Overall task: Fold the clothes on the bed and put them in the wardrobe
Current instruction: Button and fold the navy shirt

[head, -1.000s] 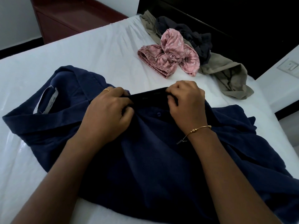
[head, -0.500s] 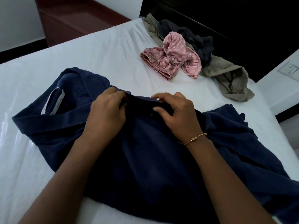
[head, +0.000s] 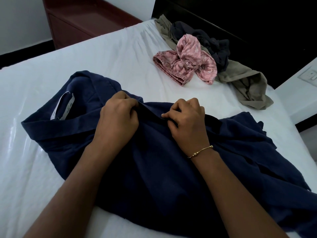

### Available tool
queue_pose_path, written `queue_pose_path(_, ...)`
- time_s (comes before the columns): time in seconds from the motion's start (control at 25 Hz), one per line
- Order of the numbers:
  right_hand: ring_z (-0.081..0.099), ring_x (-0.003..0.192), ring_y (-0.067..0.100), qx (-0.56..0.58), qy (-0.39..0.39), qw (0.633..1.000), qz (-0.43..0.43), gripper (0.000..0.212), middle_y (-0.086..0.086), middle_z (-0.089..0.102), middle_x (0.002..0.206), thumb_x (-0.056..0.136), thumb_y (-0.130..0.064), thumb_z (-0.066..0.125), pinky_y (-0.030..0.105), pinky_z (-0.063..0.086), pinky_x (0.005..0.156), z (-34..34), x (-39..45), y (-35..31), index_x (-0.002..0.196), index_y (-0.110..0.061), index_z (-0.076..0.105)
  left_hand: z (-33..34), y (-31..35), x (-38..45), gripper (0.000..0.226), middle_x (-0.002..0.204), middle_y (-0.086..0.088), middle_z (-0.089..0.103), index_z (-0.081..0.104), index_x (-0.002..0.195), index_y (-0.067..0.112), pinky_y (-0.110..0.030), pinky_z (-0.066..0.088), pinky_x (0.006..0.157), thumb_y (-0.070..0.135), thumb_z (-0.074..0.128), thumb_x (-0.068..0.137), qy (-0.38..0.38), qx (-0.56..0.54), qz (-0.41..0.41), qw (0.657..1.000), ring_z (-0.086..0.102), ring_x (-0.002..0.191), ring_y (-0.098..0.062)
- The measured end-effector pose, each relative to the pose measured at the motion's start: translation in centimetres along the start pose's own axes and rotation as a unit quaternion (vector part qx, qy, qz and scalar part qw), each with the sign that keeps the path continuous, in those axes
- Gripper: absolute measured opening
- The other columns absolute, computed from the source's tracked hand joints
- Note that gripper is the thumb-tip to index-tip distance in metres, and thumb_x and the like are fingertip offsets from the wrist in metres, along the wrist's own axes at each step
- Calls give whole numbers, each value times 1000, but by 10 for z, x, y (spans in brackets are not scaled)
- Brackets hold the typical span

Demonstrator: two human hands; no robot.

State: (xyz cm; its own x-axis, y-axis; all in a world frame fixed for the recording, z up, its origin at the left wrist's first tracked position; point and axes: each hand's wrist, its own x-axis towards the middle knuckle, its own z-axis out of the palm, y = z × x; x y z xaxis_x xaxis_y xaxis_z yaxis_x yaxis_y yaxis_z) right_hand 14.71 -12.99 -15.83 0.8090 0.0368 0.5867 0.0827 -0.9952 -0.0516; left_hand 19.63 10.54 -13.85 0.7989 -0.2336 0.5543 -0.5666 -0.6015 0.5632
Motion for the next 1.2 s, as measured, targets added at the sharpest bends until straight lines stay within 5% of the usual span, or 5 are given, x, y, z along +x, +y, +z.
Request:
queue_pose_path(0.28,64,116,19,64,-151,986,-21,18,-12,77,118,110,-27,94,56,65,99,10,-5,8,122,-39,102,-8,15,-3,14,107,-3,61,75,88,10,-50,51,70,-3,69,83,-9,42,13,999,54,98,-29)
queue_pose_path(0.4,68,116,18,80,-185,979,2,18,-10,77,119,112,-28,90,54,61,100,12,-2,14,123,-39,98,-14,34,1,15,107,-9,58,72,84,11,-49,43,78,-4,69,83,16,76,115,990,47,99,-37)
queue_pose_path(0.52,72,106,26,80,-201,976,8,14,1,79,110,107,-17,88,54,73,93,21,-2,19,114,-27,96,3,45,-6,20,98,-1,58,75,94,14,-43,47,77,-3,71,83,-83,-4,202,976,53,88,-23)
queue_pose_path(0.72,70,110,26,119,-184,971,93,9,7,79,120,117,-16,81,54,74,103,26,-4,14,120,-16,90,21,41,-16,13,82,10,61,75,91,22,-42,52,69,29,64,94,-84,-1,144,986,53,77,-17)
queue_pose_path(1.2,67,129,28,60,-201,972,108,14,-3,79,134,124,-33,77,63,68,109,21,-1,-3,130,-27,87,41,31,-24,8,81,6,60,72,95,25,-31,40,46,33,72,94,-70,97,49,992,59,61,-20)
